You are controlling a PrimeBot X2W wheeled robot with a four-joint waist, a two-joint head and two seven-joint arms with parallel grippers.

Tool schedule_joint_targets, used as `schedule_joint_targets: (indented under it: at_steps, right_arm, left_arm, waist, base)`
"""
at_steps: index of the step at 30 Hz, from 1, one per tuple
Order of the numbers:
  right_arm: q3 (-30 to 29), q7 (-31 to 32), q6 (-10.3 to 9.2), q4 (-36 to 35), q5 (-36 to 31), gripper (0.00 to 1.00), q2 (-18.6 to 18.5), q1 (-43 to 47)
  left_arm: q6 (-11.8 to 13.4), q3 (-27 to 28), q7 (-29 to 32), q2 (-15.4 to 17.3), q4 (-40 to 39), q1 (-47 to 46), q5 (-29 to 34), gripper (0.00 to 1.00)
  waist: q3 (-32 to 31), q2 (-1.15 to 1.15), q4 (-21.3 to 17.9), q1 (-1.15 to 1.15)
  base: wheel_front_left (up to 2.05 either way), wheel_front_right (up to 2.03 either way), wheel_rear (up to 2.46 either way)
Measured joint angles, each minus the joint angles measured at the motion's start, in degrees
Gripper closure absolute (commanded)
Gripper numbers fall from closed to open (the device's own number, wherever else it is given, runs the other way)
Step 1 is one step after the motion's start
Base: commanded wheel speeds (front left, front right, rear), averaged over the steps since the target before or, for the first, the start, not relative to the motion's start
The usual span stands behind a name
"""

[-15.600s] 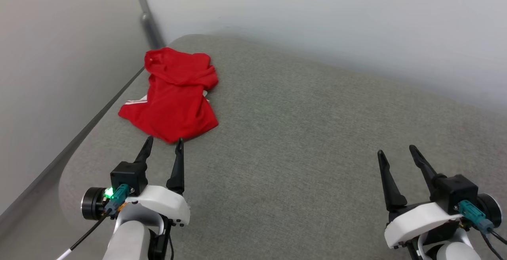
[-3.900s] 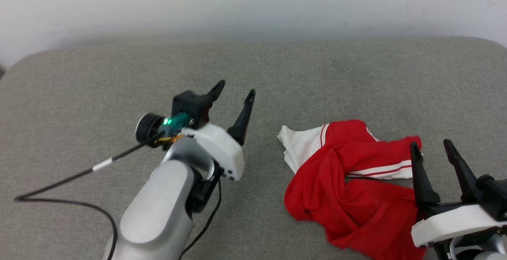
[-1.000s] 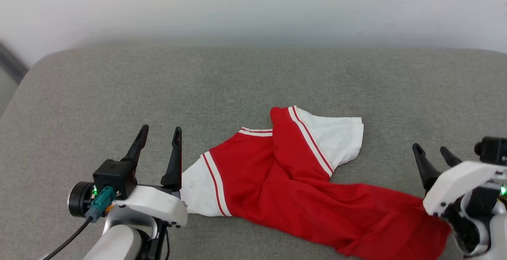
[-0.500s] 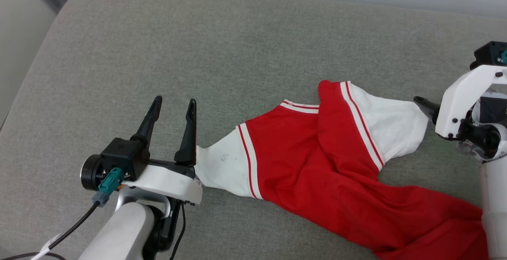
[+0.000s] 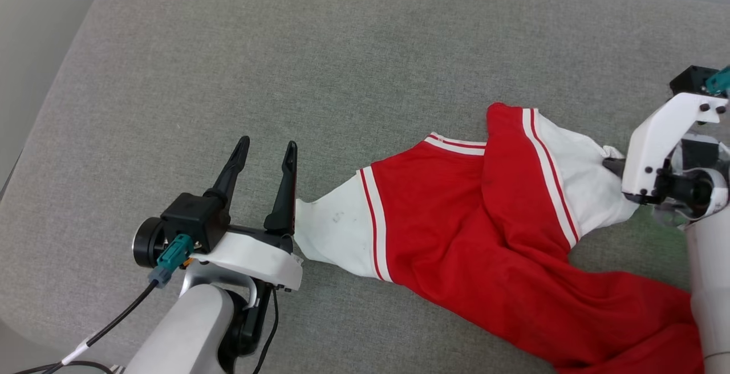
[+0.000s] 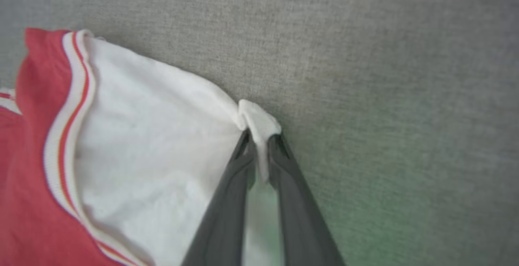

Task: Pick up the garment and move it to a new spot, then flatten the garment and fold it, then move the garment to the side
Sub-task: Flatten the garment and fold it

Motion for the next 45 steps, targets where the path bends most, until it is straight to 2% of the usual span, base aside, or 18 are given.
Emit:
schedule_joint_targets:
  at_steps: [5,9,12,20,25,29,33,35,36,37,42,45]
  right_arm:
    - [4.1,-4.3,0.01,-1.5,1.5,1.0,-0.9,0.7]
    - [5.5,-7.0,0.01,-6.9,2.2,1.0,-2.5,2.2]
    - [5.7,-7.4,0.01,-11.6,2.6,1.0,-3.3,5.7]
    - [4.8,-5.5,0.0,-23.9,3.4,1.0,-2.7,16.0]
    - [4.3,-4.1,0.01,-28.4,3.5,1.0,-0.7,19.9]
    - [4.4,-3.8,0.01,-30.1,3.7,1.0,0.5,21.1]
    - [4.5,-3.8,0.01,-30.7,3.7,1.0,1.0,21.8]
    - [4.5,-4.0,0.0,-30.8,3.8,1.0,1.3,22.0]
    - [4.5,-4.1,0.01,-30.8,3.8,1.0,1.4,22.2]
    - [4.5,-4.2,0.0,-30.7,3.9,1.0,1.4,22.3]
    - [5.2,-6.0,0.01,-30.7,4.4,1.0,1.2,22.6]
    - [5.6,-8.3,0.01,-30.7,4.3,1.0,0.2,22.5]
  left_arm:
    - [-1.4,0.6,1.5,0.7,2.2,0.6,-2.2,0.0]
    - [-3.4,1.3,6.9,3.7,2.6,0.9,-4.8,0.0]
    - [-5.4,1.3,13.7,6.6,2.4,0.6,-7.4,0.0]
    - [-9.2,-0.4,37.5,13.9,1.9,-1.3,-16.5,0.0]
    - [-9.1,-2.3,49.2,16.1,4.0,-1.3,-20.6,0.0]
    - [-8.6,-2.8,52.8,17.0,6.7,-1.3,-21.8,0.0]
    - [-9.2,-3.4,56.2,16.6,9.8,-2.7,-23.5,0.0]
    - [-9.4,-3.5,57.5,16.1,11.1,-3.5,-24.5,0.68]
    - [-9.7,-3.5,57.9,16.0,11.7,-3.8,-24.7,0.68]
    - [-10.0,-3.6,58.1,15.8,12.2,-4.0,-24.8,1.0]
    - [-11.3,-4.5,55.7,13.8,15.2,-4.8,-23.9,1.0]
    - [-11.4,-4.7,51.9,13.2,16.2,-5.2,-22.1,1.0]
  waist:
    - [-2.4,0.0,-1.1,0.0]
    - [-4.7,0.0,-2.5,0.0]
    - [-6.1,0.0,-4.0,0.0]
    - [-8.1,0.0,-9.0,0.0]
    - [-7.9,0.0,-12.2,0.0]
    - [-6.7,0.0,-14.0,0.0]
    - [-5.5,0.0,-15.2,0.0]
    - [-5.3,0.0,-15.7,-0.01]
    - [-5.2,0.0,-15.8,-0.01]
    - [-5.3,0.0,-15.9,-0.01]
    - [-6.2,0.0,-15.7,0.0]
    - [-7.1,0.0,-15.4,-0.01]
  base:
    - [0.0,0.0,0.0]
    - [0.0,0.0,0.0]
    - [0.0,0.0,0.0]
    - [0.0,0.0,0.0]
    - [0.0,0.0,0.0]
    - [0.0,0.0,0.0]
    - [0.0,0.0,0.0]
    - [0.0,0.0,0.0]
    - [0.0,0.0,0.0]
    - [0.0,0.0,0.0]
    - [0.0,0.0,0.0]
    - [0.0,0.0,0.0]
